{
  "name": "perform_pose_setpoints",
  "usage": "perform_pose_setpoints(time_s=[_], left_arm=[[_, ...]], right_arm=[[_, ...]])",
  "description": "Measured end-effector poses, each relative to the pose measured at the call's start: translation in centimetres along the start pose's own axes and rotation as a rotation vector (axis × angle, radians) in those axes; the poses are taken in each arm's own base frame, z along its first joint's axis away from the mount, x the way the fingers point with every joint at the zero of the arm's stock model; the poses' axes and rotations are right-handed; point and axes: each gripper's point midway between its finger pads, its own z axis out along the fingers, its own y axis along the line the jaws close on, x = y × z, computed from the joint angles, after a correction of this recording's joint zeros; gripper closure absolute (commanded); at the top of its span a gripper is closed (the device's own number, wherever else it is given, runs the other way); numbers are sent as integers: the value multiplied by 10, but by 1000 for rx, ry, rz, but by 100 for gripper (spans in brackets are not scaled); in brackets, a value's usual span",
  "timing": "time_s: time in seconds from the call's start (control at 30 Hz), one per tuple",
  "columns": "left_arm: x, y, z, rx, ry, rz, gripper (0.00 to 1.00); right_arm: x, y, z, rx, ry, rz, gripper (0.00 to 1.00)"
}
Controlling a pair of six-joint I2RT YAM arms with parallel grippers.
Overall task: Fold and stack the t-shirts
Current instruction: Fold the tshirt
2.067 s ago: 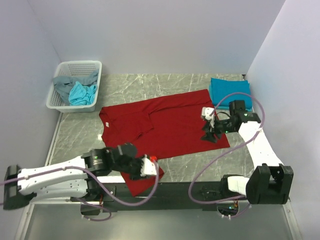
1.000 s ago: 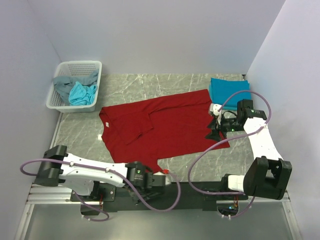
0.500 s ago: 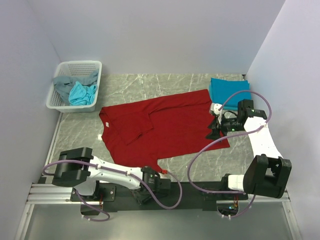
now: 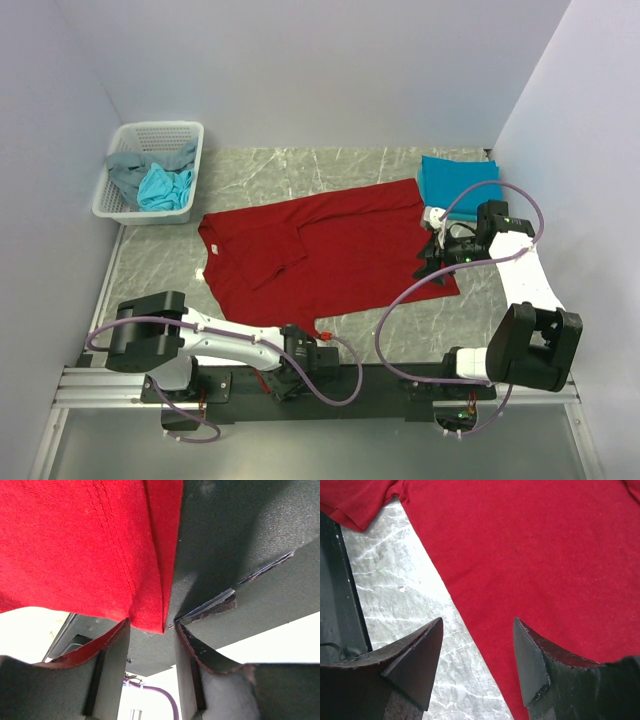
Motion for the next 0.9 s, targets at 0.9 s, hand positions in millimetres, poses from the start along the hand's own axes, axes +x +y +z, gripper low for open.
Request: perform_pose_setpoints(time_s=[0.9], left_arm=[[-1,21,8,9,30,-127,89]], right_arm=[[-2,15,-4,-51,-23,-8,35]])
